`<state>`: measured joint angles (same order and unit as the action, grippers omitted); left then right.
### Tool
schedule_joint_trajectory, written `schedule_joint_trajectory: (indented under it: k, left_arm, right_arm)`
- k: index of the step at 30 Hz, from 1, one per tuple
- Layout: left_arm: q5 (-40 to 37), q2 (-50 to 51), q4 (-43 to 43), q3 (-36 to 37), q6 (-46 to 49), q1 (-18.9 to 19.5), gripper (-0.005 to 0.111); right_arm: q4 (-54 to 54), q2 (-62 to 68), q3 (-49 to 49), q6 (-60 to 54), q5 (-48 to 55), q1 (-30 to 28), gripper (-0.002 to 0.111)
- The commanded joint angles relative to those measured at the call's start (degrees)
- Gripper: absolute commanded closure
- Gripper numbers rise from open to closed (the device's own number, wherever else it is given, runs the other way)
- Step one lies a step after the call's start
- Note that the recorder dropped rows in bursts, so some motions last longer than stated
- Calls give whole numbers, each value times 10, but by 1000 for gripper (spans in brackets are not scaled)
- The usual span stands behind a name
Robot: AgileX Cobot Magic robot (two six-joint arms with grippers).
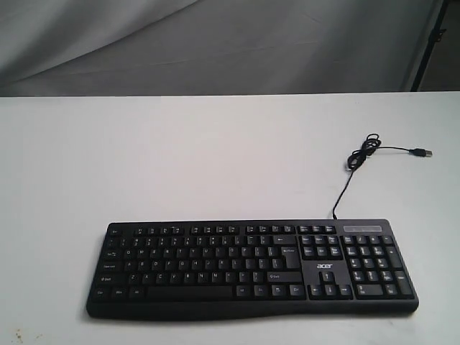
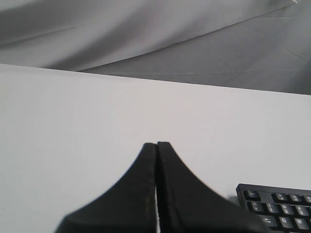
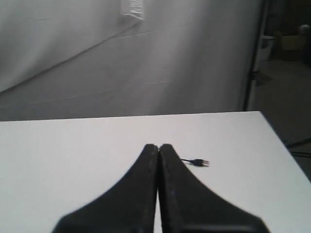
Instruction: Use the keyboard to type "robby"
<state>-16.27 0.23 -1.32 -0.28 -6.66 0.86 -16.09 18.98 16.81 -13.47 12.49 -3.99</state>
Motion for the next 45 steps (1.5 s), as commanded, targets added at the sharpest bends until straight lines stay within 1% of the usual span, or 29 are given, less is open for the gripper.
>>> schedule_joint_trajectory:
  k: [1,15,21,29,35,40,45]
  left_arm:
    - [1,-2,5,3,-3,-2,107]
    - [1,-2,5,3,-3,-2,107]
    - [1,-2,5,3,-3,-2,107]
    - [1,-2,5,3,-3,-2,107]
    - [1,-2,5,3,-3,-2,107]
    - [1,-2,5,3,-3,-2,107]
    - [1,-2,5,3,-3,-2,107]
  right_arm:
    - [1,-35,-7,3,48,-69,108]
    - [-23,-13,-25,3,39,-73,108]
    - [30,-27,-72,3,32,-73,108]
    - [36,-101,-135,3,32,-73,108]
    - [73,-140,-157,3,28,-73,108]
    - [76,-148,-168,3,11,-73,108]
    - [96,-148,-168,3,15,-73,108]
